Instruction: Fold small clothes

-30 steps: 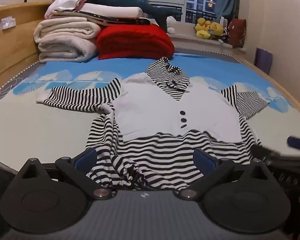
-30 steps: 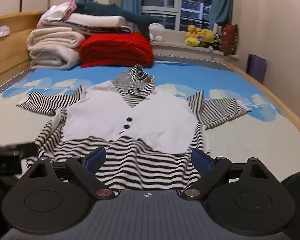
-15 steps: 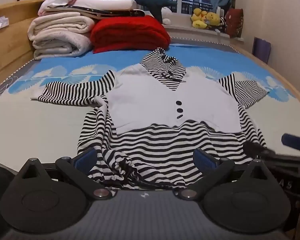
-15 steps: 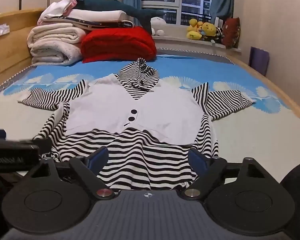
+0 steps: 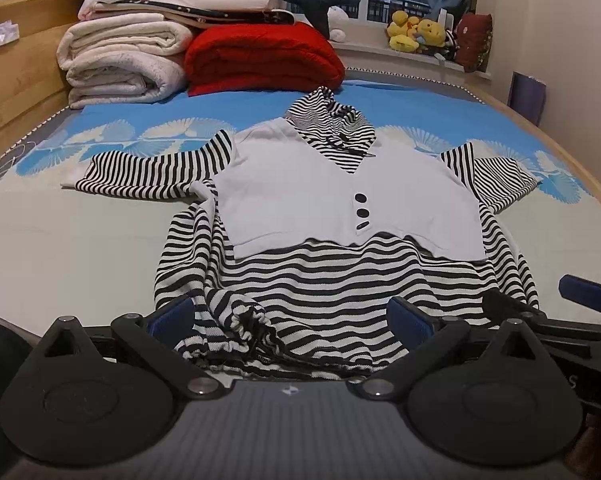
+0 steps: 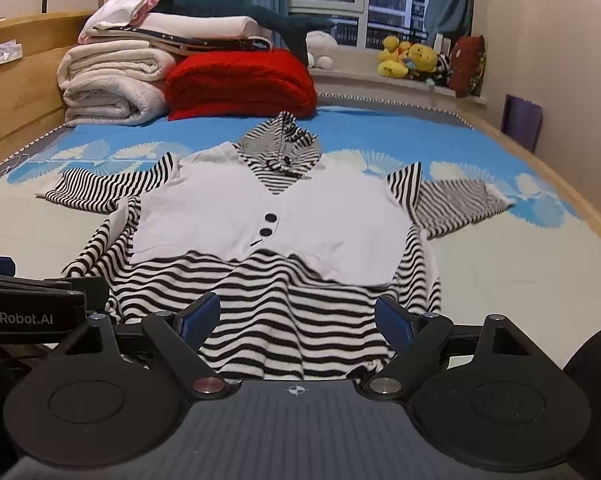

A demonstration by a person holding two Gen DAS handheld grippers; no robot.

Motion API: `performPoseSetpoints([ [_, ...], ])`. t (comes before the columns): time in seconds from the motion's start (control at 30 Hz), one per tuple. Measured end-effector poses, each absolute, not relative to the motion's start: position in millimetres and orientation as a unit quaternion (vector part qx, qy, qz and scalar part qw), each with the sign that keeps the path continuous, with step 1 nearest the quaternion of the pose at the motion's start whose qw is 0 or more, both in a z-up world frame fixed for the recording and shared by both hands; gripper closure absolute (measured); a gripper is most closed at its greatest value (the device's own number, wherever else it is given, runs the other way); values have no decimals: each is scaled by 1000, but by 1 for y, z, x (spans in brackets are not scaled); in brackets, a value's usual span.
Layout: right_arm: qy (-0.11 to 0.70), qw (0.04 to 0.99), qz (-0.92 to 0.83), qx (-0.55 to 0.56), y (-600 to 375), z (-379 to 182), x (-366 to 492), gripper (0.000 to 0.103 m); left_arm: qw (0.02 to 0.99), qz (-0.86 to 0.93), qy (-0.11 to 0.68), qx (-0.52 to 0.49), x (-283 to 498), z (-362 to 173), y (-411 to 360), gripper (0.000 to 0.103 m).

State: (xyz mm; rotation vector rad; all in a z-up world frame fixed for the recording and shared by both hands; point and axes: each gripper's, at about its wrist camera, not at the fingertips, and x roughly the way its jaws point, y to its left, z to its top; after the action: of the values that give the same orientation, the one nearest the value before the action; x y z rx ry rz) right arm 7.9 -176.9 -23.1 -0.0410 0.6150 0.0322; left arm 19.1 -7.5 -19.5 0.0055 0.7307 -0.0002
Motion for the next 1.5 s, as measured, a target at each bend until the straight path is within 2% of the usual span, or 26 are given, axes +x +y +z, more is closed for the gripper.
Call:
performPoseSetpoints([
  [1.5, 316, 947, 15, -47, -169, -34, 10, 18, 928, 15, 371, -1, 22, -23, -2, 1],
])
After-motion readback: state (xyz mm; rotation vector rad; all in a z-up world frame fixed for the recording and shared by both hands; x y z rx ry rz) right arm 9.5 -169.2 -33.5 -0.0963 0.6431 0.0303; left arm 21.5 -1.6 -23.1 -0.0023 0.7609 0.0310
